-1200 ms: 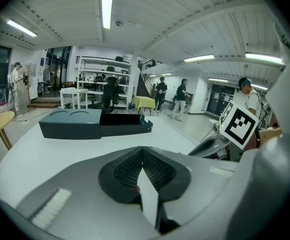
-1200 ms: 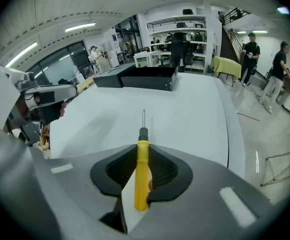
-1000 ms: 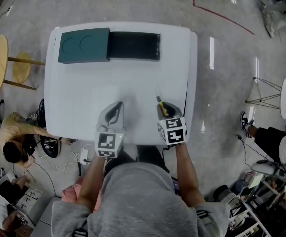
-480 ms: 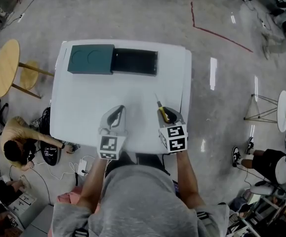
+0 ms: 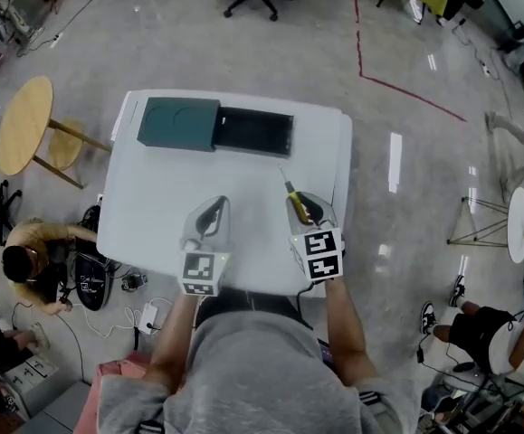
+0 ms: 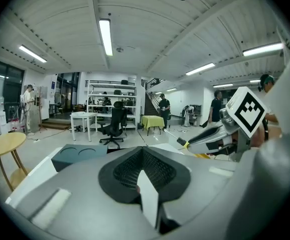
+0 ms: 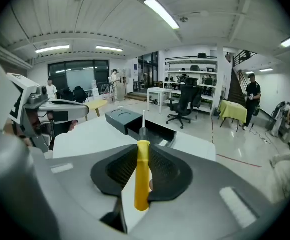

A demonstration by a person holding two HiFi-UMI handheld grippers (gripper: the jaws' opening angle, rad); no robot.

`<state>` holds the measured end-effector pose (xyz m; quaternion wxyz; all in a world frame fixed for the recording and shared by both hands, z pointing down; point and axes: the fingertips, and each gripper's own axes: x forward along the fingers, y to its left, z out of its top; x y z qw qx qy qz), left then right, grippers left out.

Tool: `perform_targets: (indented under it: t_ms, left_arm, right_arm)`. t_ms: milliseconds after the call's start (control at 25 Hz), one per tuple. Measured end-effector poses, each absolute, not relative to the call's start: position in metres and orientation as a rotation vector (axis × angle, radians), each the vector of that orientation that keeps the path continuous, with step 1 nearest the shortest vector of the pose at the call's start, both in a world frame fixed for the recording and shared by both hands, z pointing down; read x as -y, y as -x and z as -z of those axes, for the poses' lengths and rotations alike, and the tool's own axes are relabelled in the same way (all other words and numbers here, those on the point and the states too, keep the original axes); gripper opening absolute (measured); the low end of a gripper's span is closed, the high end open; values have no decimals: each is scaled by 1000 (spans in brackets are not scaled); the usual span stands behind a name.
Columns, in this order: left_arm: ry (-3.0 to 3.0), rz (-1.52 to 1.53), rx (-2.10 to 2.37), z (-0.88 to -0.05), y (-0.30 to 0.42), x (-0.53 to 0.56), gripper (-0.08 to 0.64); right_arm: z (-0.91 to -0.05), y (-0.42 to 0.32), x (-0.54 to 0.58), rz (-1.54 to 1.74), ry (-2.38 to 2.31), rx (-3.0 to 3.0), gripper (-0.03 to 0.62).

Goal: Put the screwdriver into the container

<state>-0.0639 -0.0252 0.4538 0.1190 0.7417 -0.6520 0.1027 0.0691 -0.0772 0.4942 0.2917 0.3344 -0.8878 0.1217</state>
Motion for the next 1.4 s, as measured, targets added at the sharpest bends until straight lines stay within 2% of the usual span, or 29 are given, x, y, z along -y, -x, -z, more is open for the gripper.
perform_targets:
  t_ms: [760,1400]
  left_arm:
    - [-2104,-244,2000,-448,124,79,11]
    - [-2033,-271,1927,-505,170,130,11]
  right_arm:
    - [-489,2,145,-174,-779,2393,74]
    - [-552,80,210,-78,-600,2287,75]
